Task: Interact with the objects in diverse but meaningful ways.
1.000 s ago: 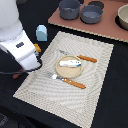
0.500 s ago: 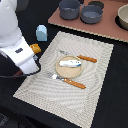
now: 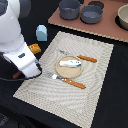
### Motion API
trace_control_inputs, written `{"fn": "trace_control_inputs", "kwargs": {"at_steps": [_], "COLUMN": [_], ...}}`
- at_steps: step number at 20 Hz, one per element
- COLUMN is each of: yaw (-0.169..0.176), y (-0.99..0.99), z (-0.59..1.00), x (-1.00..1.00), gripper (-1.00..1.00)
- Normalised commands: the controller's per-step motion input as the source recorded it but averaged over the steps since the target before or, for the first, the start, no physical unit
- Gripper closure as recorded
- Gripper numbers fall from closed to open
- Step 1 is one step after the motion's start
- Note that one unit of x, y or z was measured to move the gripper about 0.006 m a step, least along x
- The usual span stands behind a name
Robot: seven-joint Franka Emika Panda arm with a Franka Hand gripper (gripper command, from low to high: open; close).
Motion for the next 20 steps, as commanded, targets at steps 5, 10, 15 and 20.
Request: {"fn": "trace_control_inputs", "kwargs": {"at_steps": [5, 10, 15, 20], "yaw": [0.062, 0.065, 0.071, 0.032], "y": [0.0, 0.0, 0.02, 0.1], "z": [-0.42, -0.41, -0.24, 0.83], "x": [-0.22, -0.18, -0.07, 0.08], "gripper": [1.0, 1.0, 1.0, 1.0]}}
